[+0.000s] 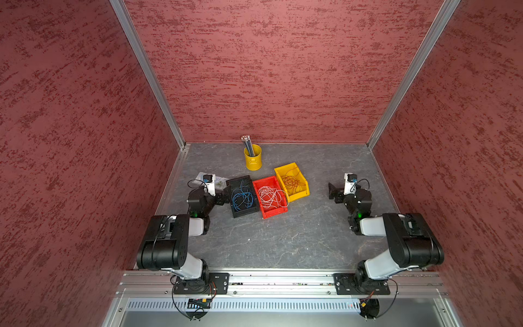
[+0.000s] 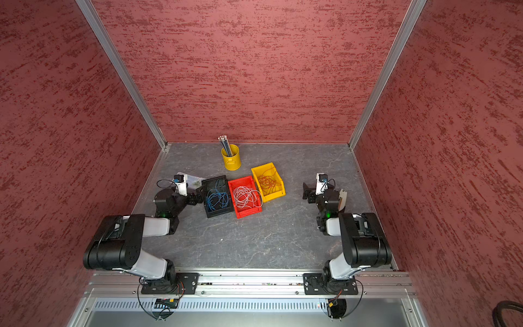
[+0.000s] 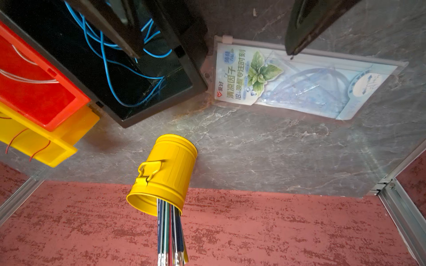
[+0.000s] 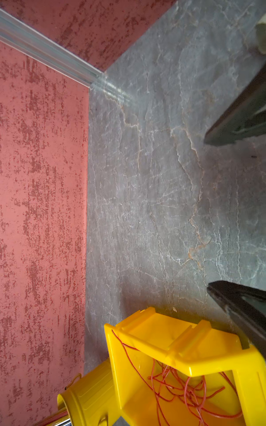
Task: Untangle and sort cables by color
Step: Reset both arms
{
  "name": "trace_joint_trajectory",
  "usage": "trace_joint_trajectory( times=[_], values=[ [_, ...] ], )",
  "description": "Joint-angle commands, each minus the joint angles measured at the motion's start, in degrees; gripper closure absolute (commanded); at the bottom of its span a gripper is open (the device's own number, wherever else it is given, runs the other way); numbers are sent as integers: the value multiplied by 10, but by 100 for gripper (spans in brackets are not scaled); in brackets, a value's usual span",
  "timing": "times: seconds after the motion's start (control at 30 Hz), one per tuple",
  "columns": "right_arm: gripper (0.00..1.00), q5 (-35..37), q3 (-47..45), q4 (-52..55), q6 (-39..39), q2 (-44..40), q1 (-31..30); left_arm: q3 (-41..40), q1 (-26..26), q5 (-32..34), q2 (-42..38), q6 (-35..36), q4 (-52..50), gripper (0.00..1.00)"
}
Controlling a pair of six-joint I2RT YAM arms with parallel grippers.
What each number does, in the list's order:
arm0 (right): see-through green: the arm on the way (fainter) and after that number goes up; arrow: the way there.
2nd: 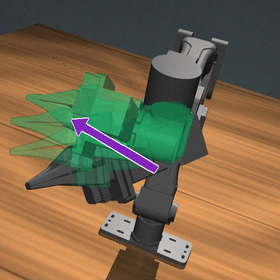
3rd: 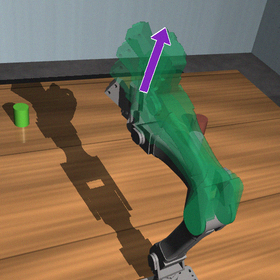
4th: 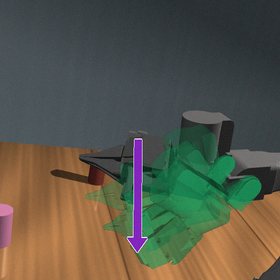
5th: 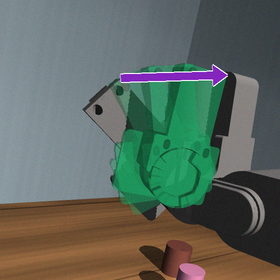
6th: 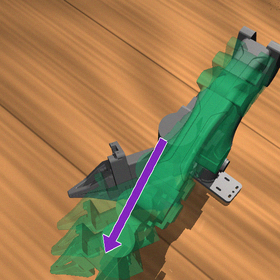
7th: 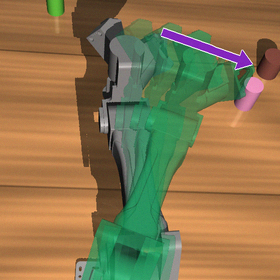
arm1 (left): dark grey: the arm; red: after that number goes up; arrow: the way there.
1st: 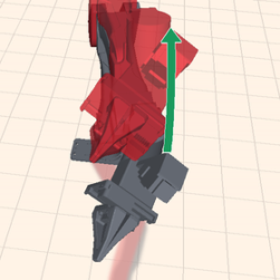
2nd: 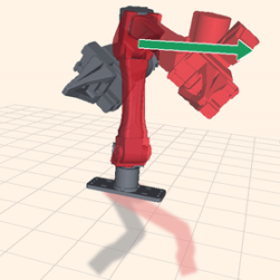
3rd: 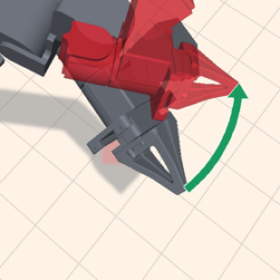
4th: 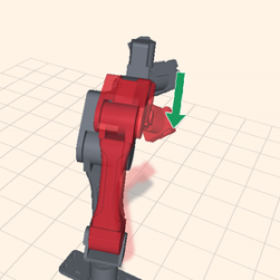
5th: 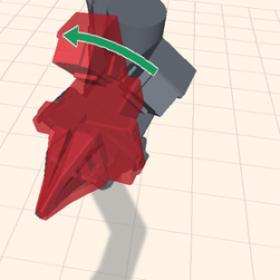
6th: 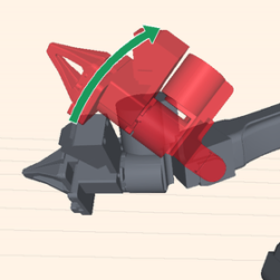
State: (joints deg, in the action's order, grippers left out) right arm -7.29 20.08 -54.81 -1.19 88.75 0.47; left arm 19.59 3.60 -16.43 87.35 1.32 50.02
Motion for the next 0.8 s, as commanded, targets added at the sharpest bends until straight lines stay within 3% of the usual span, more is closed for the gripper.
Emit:
trace_joint_trajectory(
  times=[0.0,0.37,0.77],
  values=[
    [2,7,23,28,1,0,2,19,16,34,5,-10,12,0],
    [2,15,22,26,4,-1,3,21,-9,93,4,0,8,0],
    [2,23,18,25,8,-9,3,24,0,76,4,-7,5,0]
  ],
)
